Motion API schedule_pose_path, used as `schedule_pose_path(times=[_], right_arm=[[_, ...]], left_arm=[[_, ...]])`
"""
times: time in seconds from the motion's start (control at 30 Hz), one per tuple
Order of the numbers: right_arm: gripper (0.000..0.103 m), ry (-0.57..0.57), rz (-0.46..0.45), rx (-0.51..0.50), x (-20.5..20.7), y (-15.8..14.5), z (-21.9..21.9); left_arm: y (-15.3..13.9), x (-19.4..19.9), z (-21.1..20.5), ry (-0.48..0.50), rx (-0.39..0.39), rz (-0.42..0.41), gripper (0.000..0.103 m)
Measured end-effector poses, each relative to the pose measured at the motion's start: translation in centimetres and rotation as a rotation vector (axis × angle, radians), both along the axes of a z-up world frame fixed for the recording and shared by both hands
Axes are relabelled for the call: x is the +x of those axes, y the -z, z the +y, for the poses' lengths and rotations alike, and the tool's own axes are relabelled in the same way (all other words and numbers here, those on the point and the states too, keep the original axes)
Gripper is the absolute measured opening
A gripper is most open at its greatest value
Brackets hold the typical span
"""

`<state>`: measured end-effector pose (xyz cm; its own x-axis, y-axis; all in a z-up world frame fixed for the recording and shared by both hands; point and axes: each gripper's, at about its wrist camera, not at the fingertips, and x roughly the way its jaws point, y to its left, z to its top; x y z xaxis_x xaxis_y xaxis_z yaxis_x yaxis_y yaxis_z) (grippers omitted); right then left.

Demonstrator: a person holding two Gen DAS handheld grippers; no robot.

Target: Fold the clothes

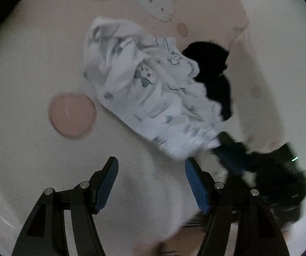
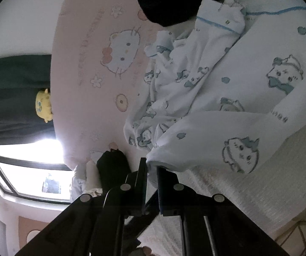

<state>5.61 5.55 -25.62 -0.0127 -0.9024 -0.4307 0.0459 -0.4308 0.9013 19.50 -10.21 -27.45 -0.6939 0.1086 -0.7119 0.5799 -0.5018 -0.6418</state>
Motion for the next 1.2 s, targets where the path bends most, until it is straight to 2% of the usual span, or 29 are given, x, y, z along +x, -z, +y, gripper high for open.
schedule_pose_path(times=[0.1,0.3,0.5,0.53,0.6,0.67,0.7,0.8,0.87,0.9,0.93,1.0,1.13,1.2], right_arm=[[0.007,-0.017,0.003,0.008,-0.2,0.1,-0.3],[0.007,-0.019,0.018,0.013,-0.2,-0.2,-0.3],[0.007,-0.006,-0.004,0.012,-0.5,0.2,0.3],[0.007,-0.003,-0.011,0.012,-0.6,0.4,0.4],[0.007,0.006,-0.024,0.015,-0.7,0.7,0.7],[0.008,0.018,-0.028,0.027,-0.7,0.7,1.1],[0.008,0.024,-0.028,0.033,-0.7,0.7,1.2],[0.009,0.019,0.001,0.094,-0.7,0.4,1.9],[0.026,0.007,0.062,0.151,-0.7,-0.3,2.4],[0.038,-0.003,0.104,0.178,-0.7,-0.8,2.6],[0.043,-0.025,0.161,0.209,-0.7,-1.5,2.6],[0.044,-0.082,0.276,0.278,-0.3,-2.8,2.2],[0.048,-0.206,0.607,0.475,1.5,-5.4,0.9],[0.048,-0.241,0.732,0.555,2.5,-5.9,0.4]], left_arm=[[0.8,0.0,0.4,-0.035,0.093,0.049,0.063],[2.2,-1.6,0.7,-0.084,0.128,0.056,0.063],[1.7,-2.1,0.7,-0.120,0.064,0.115,0.062],[1.5,-2.2,0.7,-0.122,0.051,0.126,0.059],[1.2,-2.6,0.8,-0.112,0.028,0.140,0.034],[0.8,-3.0,0.8,-0.103,0.002,0.144,0.027],[0.5,-3.2,0.8,-0.101,-0.013,0.144,0.020],[-0.6,-3.7,0.5,-0.093,-0.070,0.133,0.019],[-1.5,-4.1,0.3,-0.065,-0.108,0.137,0.018],[-1.9,-4.4,0.1,-0.052,-0.126,0.130,0.018],[-2.3,-4.8,-0.1,-0.036,-0.152,0.109,0.018],[-2.9,-5.0,-0.4,-0.011,-0.174,0.108,0.018],[-3.9,-5.4,-0.9,0.025,-0.202,0.101,0.018],[-4.2,-5.4,-1.2,0.036,-0.215,0.090,0.018]])
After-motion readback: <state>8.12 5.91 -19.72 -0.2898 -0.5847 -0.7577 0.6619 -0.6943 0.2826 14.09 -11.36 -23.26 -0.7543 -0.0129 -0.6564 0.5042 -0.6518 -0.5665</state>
